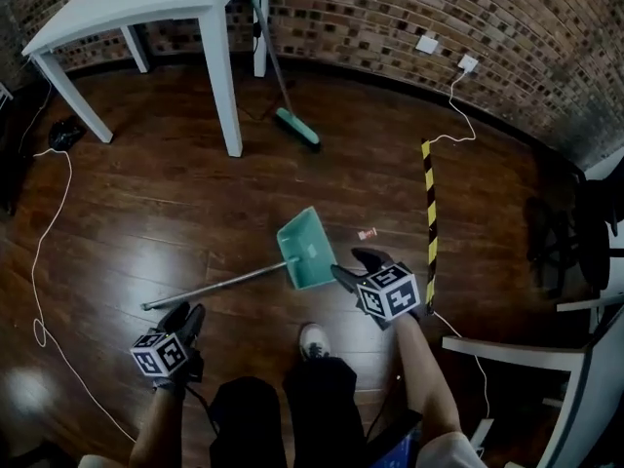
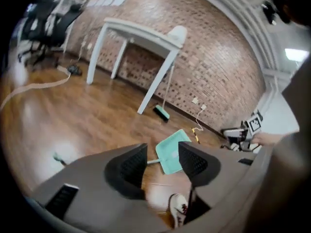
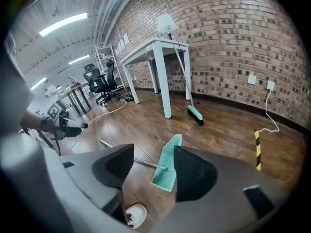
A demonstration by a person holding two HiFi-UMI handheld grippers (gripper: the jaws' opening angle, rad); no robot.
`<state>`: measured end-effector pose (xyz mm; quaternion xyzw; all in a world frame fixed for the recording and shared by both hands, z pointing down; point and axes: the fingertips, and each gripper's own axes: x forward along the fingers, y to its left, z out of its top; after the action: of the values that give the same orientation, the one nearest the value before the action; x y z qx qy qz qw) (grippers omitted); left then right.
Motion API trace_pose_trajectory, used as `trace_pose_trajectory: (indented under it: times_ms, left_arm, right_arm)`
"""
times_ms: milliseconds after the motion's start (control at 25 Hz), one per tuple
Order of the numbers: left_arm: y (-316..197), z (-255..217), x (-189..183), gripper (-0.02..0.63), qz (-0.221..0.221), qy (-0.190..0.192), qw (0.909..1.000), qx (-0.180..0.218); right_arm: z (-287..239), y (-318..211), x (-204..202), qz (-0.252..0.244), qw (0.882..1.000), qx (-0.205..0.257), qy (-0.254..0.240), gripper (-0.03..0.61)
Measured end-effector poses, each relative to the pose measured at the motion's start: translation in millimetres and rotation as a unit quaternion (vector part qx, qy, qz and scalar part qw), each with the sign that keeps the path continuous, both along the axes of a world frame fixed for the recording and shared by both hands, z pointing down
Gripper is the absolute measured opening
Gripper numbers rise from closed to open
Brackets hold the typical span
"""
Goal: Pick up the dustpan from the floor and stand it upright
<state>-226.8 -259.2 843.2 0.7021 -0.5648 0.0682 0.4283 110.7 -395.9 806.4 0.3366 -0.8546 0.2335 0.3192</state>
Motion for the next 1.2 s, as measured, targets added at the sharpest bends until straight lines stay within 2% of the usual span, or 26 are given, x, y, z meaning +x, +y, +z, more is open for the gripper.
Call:
trace_pose_trajectory:
  times_ms: [80,160,240,320,400,480,600,680,760,920,1000,1120,1200]
  left_arm:
    - [-6,74,5,0.214,-0.043,0.083,0.9949,-0.038]
    - [-10,141,13,0.216,-0.087,0.149,0.9824,-0.072]
    - [-9,200,18,0.216,-0.141,0.206,0.9633,-0.099]
    - [-9,248,19,0.220,-0.201,0.262,0.9377,-0.107]
    - [-13,285,17,0.235,-0.245,0.296,0.9174,-0.101]
    - [-24,308,11,0.261,-0.272,0.307,0.9085,-0.081]
    - [-43,315,4,0.301,-0.298,0.326,0.8970,-0.027]
    - [-51,318,-2,0.301,-0.314,0.327,0.8914,-0.001]
    - [-59,325,-6,0.302,-0.326,0.328,0.8865,0.007]
    - [-70,332,1,0.302,-0.318,0.333,0.8879,-0.001]
    - [-73,335,4,0.300,-0.319,0.330,0.8884,-0.002]
    - [-75,340,1,0.207,-0.332,0.306,0.8920,-0.003]
    - [-78,339,-5,0.140,-0.337,0.290,0.8955,0.001]
  right_arm:
    - [42,-12,3,-0.007,1.000,0.003,0.009,0.265]
    - [76,-22,4,-0.013,1.000,0.004,0.014,0.265]
    - [101,-32,4,-0.014,1.000,0.011,0.013,0.265]
    - [118,-39,5,-0.009,1.000,0.014,0.003,0.265]
    - [133,-43,7,-0.006,1.000,0.007,-0.004,0.265]
    - [148,-46,9,-0.018,1.000,-0.007,0.005,0.267]
    - [164,-46,10,-0.035,0.999,-0.034,0.003,0.267]
    - [169,-46,8,-0.037,0.998,-0.051,-0.016,0.266]
    - [174,-43,6,-0.042,0.997,-0.066,-0.030,0.266]
    - [180,-34,2,-0.071,0.994,-0.084,-0.030,0.264]
    - [182,-31,1,-0.080,0.993,-0.087,-0.028,0.204]
    - [189,-34,2,-0.077,0.994,-0.080,-0.010,0.099]
    - [192,-37,2,-0.069,0.994,-0.079,-0.003,0.069]
